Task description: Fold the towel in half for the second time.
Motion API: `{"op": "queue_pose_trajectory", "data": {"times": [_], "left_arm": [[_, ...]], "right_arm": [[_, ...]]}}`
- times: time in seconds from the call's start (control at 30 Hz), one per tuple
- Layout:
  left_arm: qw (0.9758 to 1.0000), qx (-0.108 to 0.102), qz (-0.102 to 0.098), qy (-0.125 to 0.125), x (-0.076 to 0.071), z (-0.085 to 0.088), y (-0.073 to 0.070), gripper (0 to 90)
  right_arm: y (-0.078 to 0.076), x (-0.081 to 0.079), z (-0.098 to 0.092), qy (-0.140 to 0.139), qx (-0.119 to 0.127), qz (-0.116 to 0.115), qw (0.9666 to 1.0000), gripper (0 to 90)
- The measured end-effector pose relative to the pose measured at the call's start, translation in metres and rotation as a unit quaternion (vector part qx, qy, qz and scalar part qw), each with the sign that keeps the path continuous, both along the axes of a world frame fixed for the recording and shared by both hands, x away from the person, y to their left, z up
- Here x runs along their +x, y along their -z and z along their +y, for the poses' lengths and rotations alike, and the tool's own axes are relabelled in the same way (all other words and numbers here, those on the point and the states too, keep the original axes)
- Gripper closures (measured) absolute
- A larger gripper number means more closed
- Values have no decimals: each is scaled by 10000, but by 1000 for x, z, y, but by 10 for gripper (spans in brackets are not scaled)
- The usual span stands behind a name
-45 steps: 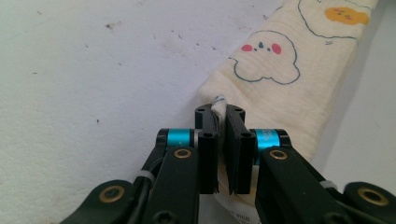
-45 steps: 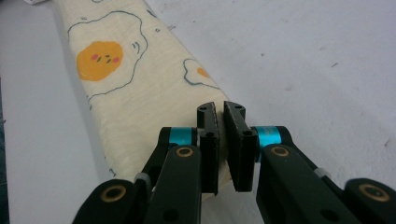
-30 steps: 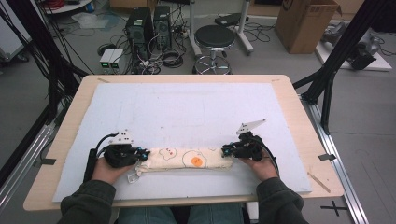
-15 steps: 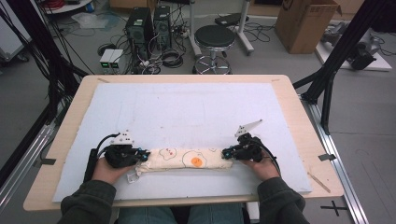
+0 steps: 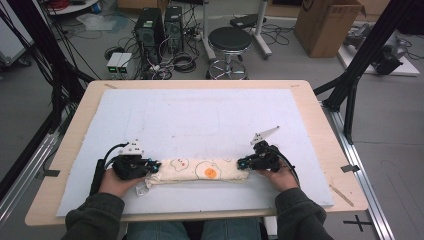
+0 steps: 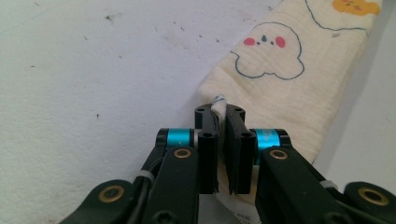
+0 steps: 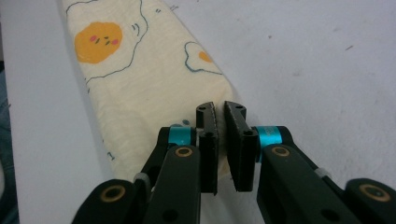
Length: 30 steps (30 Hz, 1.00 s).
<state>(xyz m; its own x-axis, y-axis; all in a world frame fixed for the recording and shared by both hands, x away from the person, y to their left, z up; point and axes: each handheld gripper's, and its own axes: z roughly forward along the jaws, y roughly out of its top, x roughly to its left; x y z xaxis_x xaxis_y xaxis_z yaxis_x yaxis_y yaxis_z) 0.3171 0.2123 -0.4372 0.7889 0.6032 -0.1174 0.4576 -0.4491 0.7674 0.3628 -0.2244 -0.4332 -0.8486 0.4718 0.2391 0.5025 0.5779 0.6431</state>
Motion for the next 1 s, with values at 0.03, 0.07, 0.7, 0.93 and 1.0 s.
{"op": "queue_pose_trajectory", "data": {"times": [0.03,0.07,0.7,0.93,1.0], "left_arm": [[10000,-14,-7,-8,0,0,-1,840],[10000,-43,-17,-22,0,1,-1,841],[9982,-198,-195,-531,31,0,-19,843],[9965,-265,-192,-763,50,1,-22,843],[9960,-273,-211,-819,54,1,-23,843]], "right_arm": [[-2,0,1,-18,-46,-76,10000,850],[-4,0,1,-20,-70,-122,9999,851],[-35,30,3,205,-148,-506,9984,852],[-38,46,7,343,-213,-556,9976,852],[-38,52,6,401,-206,-553,9974,852]]}}
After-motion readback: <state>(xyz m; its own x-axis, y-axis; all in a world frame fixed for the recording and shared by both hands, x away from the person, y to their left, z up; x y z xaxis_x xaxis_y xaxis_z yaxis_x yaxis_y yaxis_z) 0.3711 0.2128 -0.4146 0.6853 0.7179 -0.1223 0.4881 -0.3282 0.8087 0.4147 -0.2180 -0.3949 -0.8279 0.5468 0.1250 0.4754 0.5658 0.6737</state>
